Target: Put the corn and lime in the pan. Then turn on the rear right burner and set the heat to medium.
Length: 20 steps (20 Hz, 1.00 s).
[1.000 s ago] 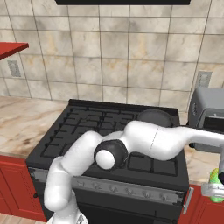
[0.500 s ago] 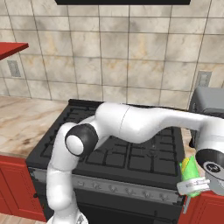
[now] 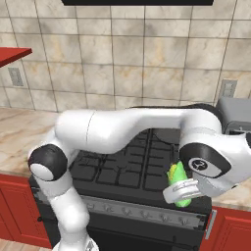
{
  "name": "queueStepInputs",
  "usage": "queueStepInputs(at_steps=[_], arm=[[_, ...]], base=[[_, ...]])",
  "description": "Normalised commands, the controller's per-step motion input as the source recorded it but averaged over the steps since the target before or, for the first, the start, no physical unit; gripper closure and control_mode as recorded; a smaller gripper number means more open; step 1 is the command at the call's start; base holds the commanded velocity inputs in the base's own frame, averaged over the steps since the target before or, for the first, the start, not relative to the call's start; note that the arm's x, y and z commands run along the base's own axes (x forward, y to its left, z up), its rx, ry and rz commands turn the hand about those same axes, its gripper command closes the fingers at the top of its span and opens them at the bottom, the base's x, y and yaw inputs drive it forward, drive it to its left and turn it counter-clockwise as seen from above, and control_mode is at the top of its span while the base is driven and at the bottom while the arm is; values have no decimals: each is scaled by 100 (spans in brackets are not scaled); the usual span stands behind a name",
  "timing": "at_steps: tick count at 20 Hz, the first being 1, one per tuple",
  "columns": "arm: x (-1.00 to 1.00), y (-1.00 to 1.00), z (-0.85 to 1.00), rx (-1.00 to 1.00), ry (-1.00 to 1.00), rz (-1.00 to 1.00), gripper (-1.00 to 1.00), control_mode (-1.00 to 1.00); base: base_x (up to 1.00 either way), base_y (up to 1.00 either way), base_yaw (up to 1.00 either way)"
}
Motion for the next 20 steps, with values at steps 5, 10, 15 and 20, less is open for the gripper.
queueStepInputs(at_steps=[5, 10, 15, 20], arm=[[4, 99, 24, -12, 2, -9, 100, -100], [11, 79, 43, -9, 9, -32, 100, -100], [43, 62, 36, -7, 19, -41, 100, -100], [81, 69, 5, -6, 22, -34, 100, -100]], base=[[0, 0, 0], [0, 0, 0], [0, 0, 0], [0, 0, 0]])
